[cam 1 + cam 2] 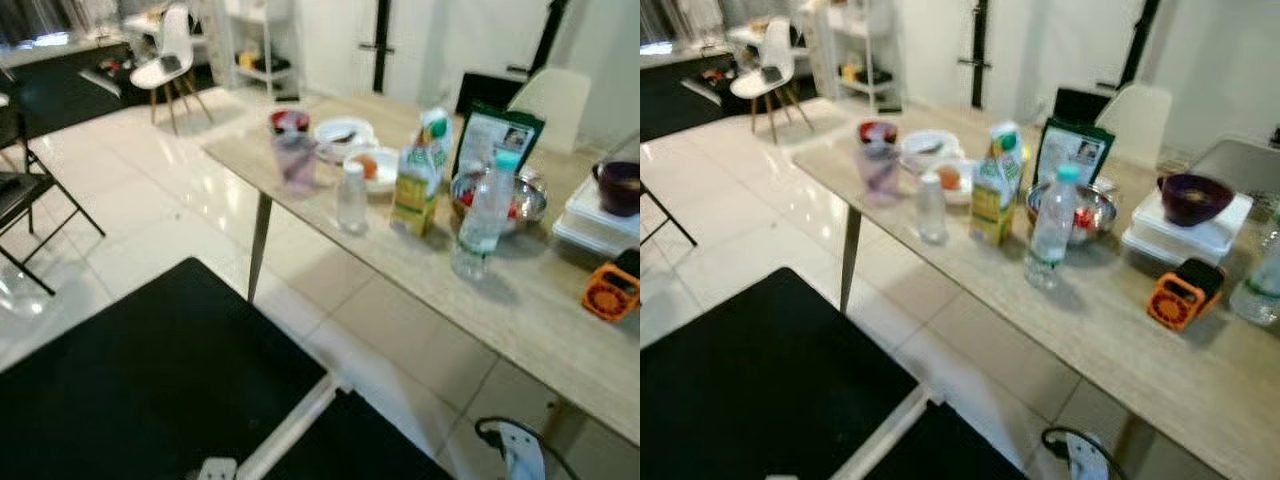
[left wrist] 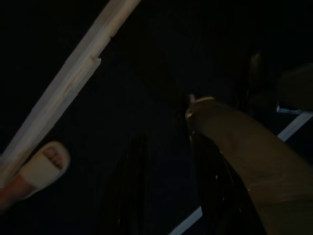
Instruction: Restocking fridge
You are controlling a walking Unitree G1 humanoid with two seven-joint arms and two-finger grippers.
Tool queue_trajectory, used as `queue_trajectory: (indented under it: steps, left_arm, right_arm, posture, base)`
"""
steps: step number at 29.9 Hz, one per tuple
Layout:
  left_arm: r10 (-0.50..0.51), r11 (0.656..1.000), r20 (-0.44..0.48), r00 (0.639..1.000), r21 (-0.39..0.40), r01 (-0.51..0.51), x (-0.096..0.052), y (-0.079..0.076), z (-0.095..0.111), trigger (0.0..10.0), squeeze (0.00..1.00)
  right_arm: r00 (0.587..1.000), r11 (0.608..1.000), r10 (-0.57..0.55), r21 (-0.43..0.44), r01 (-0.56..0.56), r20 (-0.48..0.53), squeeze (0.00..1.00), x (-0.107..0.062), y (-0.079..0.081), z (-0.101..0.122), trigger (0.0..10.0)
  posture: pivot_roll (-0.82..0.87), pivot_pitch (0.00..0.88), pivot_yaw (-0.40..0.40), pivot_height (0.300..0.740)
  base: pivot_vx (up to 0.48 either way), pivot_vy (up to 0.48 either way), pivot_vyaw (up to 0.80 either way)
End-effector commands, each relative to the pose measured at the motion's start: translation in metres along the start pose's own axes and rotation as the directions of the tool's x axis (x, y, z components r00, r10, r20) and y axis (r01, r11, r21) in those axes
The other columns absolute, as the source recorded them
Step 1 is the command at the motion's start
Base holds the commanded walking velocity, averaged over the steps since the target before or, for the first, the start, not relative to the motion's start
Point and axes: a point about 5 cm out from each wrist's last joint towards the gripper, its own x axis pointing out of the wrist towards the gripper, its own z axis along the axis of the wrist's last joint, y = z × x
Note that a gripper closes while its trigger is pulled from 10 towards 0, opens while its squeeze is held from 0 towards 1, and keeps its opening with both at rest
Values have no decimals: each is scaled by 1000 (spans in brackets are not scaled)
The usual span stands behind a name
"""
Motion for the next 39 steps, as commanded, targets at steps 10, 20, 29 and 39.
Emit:
queue_trajectory:
  steps: [10,20,29,39]
  left_arm:
    - [0,1000,36,999,-16,0,0,1,7,10000,0]
    - [-6,1000,36,999,-27,7,0,0,7,10000,0]
    - [-9,999,37,999,-31,10,1,0,9,10000,0]
    - [-9,999,48,999,-45,11,1,0,12,10000,0]
  right_arm:
    - [1000,1000,-3,-6,3,-11,0,0,0,-1,10000]
    - [1000,1000,-1,-4,0,-20,0,0,1,-3,10000]
    - [1000,1000,4,-5,-4,-20,0,0,2,-2,10000]
    - [1000,1000,15,-3,-15,-24,0,1,5,-4,10000]
  posture:
    - [-5,0,29,740]
    - [-4,0,27,740]
    - [-4,0,27,740]
    - [-2,0,29,740]
  base:
    - [163,0,-767]
    - [0,0,-763]
    - [0,0,-763]
    - [0,0,-763]
